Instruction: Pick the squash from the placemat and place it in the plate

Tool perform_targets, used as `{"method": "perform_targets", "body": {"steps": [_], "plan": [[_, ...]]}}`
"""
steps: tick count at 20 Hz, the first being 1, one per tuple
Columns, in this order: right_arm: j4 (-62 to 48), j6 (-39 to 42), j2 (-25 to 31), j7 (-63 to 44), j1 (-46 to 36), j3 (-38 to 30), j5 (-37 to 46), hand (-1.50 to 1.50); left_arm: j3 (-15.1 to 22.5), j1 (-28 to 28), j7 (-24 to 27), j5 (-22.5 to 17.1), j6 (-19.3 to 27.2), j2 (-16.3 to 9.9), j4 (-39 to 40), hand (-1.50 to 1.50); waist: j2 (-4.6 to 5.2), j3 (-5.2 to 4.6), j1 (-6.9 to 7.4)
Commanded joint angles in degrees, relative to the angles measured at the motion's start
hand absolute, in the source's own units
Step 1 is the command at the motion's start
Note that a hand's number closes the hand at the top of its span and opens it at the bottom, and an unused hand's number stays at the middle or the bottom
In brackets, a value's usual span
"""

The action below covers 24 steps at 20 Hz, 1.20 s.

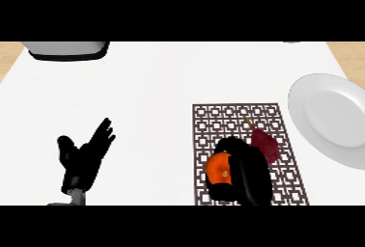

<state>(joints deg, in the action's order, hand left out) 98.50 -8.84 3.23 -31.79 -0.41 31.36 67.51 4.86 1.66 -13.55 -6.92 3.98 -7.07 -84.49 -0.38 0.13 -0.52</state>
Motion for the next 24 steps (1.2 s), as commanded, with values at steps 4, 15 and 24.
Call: {"method": "perform_targets", "body": {"steps": [4,15,24], "plan": [[12.9,-7.4,-3.2,-10.4,3.4,2.0,11.5,1.5,1.4,3.8,2.1,1.6,0.3,0.9,0.0,0.0,0.01,-0.16,-0.07],[15.6,-25.9,1.3,-7.3,5.6,-12.3,-2.7,1.5,0.8,1.4,2.0,1.6,0.7,2.4,1.0,0.0,0.4,-0.08,0.48],[0.6,-34.1,13.2,6.5,-0.6,-31.3,-22.1,1.5,-0.4,-0.1,0.0,0.5,-1.5,0.9,0.7,0.0,0.5,-0.07,0.83]]}}
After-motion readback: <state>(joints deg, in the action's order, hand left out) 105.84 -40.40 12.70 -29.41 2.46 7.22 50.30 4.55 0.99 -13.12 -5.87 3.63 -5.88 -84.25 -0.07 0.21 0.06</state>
